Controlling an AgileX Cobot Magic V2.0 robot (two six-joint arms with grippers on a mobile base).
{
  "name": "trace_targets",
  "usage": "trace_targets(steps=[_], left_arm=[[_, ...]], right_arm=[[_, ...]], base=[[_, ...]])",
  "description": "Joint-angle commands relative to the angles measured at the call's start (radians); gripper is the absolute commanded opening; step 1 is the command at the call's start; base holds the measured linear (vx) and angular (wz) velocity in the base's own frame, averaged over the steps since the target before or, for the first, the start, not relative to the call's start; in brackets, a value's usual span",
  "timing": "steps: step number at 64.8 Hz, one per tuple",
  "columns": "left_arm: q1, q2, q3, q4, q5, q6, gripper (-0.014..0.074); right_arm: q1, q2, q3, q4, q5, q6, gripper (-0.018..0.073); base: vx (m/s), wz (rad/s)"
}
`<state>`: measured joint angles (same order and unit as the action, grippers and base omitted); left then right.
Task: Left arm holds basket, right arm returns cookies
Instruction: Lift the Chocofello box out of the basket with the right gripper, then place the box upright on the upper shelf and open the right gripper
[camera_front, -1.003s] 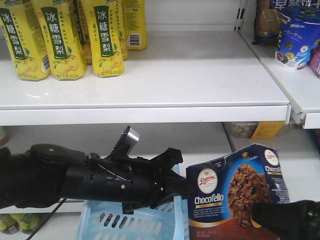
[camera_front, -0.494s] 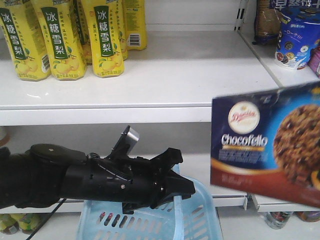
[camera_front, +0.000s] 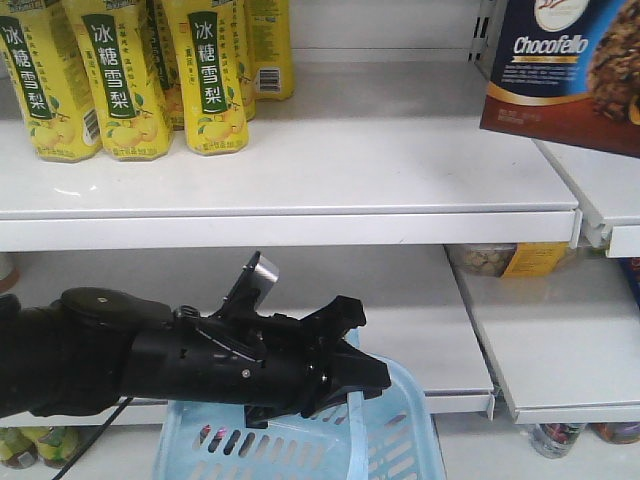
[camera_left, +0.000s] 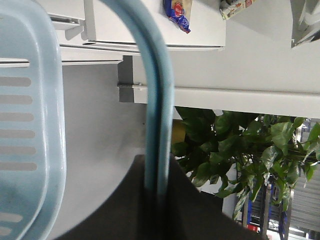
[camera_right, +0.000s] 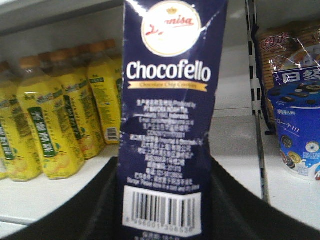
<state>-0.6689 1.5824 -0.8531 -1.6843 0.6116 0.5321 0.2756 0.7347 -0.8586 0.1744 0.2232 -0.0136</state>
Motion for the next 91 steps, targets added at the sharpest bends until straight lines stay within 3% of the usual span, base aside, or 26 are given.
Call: trace_targets(steps=[1, 16, 49, 69, 91], left_arm=[[-0.002, -0.042, -0.029, -0.05, 0.045, -0.002, -0.0006], [-0.002, -0.042, -0.029, -0.05, 0.045, -0.002, -0.0006], [-0.002, -0.042, -0.029, -0.05, 0.045, -0.002, -0.0006], [-0.002, -0.042, -0.029, -0.051, 0.045, -0.002, -0.0006], [-0.002, -0.042, -0.029, -0.05, 0.045, -0.002, -0.0006]], right_arm=[[-0.003, 0.096, -0.034, -0.015, -0.18, -0.059, 0.0271], [-0.003, 0.288, -0.034, -0.018, -0.303, -0.09, 0.0271], [-0.003, 0.552, -0.041, -0.017, -0.363, -0.09, 0.0271], [-0.003, 0.63, -0.164, -0.019, -0.246, -0.103, 0.0283], [-0.002, 0.635, -0.198, -0.018, -0.201, -0.103, 0.0421]], base=[[0.0, 0.0], [0.0, 0.0], [0.0, 0.0], [0.0, 0.0], [0.0, 0.0]])
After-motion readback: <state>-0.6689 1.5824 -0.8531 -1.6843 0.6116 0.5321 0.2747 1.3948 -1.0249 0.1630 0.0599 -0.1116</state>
